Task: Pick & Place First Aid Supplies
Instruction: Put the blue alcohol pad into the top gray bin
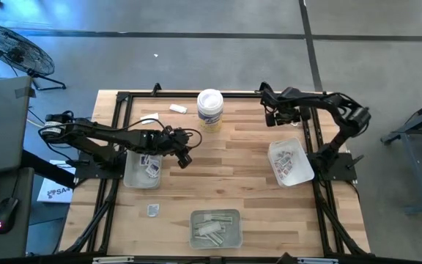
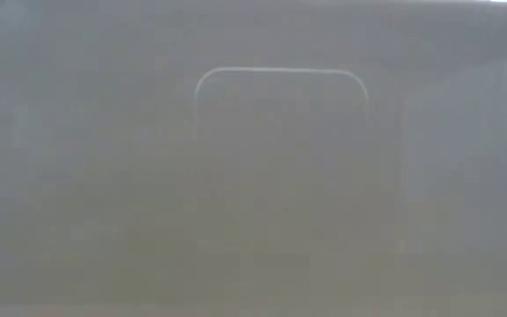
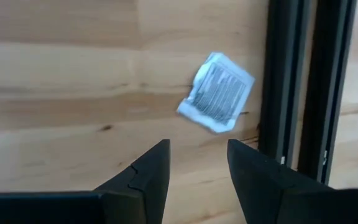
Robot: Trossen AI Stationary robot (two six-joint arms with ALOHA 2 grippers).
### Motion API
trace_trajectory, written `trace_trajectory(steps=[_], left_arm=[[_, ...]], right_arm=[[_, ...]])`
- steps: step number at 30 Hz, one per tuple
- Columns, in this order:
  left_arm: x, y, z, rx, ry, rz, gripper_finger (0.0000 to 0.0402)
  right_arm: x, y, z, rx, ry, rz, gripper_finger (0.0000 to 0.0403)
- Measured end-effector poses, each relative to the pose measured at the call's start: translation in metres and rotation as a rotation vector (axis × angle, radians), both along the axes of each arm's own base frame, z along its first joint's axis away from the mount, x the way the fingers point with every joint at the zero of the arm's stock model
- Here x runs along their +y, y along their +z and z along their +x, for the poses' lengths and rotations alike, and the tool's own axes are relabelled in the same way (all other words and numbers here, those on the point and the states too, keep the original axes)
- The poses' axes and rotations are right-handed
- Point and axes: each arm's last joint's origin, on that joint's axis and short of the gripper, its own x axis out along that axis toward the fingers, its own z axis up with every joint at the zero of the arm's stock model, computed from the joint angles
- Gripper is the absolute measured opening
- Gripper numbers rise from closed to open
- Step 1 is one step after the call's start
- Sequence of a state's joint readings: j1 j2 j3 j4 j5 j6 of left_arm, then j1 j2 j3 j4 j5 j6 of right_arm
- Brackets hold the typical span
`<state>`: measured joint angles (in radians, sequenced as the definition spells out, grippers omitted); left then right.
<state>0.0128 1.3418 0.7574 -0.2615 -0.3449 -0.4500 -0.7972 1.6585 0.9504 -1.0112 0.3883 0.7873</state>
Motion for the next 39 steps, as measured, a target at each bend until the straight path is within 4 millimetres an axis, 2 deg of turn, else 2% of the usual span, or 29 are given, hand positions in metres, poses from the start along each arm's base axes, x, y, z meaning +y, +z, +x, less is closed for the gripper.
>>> trace_trajectory(steps=[10,20,31,39], left_arm=[[0.0,0.0,0.0,0.0,-0.002,-0.002,0.0151],[0.0,0.0,0.0,-0.001,-0.002,-0.003,0.0151],[0.0,0.0,0.0,-0.004,-0.003,-0.003,0.0151],[0.0,0.0,0.0,-0.005,-0.003,-0.003,0.0151]], right_arm=[[-0.015,-0.003,-0.011,-0.024,-0.134,-0.063,0.0146],[-0.032,-0.032,-0.008,-0.01,-0.178,-0.035,0.0134],[-0.029,-0.034,-0.011,0.064,-0.241,-0.085,0.0133],[-0.029,-0.035,-0.008,0.013,-0.337,-0.121,0.0133]])
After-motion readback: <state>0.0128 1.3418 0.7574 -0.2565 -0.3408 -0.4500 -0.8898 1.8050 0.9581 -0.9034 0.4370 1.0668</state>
